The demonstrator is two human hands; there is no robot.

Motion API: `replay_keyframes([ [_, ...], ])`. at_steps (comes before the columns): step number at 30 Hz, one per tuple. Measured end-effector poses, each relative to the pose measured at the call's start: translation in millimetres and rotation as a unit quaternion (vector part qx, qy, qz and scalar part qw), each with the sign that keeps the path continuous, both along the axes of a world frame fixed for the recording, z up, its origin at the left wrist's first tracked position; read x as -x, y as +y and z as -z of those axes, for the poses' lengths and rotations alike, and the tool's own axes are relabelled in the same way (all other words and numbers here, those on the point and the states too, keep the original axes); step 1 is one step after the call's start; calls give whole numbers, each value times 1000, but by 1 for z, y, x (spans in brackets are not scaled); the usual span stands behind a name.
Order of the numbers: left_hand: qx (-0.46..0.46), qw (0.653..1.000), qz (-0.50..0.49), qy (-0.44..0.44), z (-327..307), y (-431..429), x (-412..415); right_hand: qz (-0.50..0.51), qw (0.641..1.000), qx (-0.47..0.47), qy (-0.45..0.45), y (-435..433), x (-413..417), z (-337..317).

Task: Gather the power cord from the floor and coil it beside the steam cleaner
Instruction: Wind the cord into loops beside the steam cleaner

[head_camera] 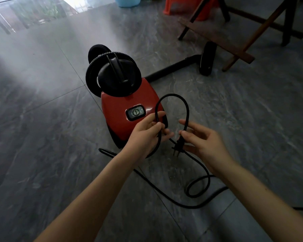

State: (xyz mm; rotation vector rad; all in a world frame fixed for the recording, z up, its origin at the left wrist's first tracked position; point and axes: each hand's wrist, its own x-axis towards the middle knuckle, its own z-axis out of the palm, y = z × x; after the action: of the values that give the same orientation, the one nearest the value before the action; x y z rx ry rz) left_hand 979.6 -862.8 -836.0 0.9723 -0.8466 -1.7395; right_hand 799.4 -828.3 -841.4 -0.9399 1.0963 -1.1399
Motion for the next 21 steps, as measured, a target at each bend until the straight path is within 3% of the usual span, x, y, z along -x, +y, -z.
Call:
replay_keyframes([
  [3,-6,999,-26,42,4,0,0,6,1000,5,-23,1,-3,0],
  [5,4,1000,-21,16,6,0,1,8,1000,13,-12,2,-6,2],
  [8,56,990,-15,-130,5,0,-1,17,1000,15,8,3,-8,6],
  [10,102,965,-19,-242,4,-2,-6,30,999,12,-1,4,-6,8],
  [13,147,938,-4,-315,1,-6,-10,33,999,15,-3,4,-4,8],
  [21,86,978,-24,-187,-1,3,0,7,999,17,35,6,-16,12],
])
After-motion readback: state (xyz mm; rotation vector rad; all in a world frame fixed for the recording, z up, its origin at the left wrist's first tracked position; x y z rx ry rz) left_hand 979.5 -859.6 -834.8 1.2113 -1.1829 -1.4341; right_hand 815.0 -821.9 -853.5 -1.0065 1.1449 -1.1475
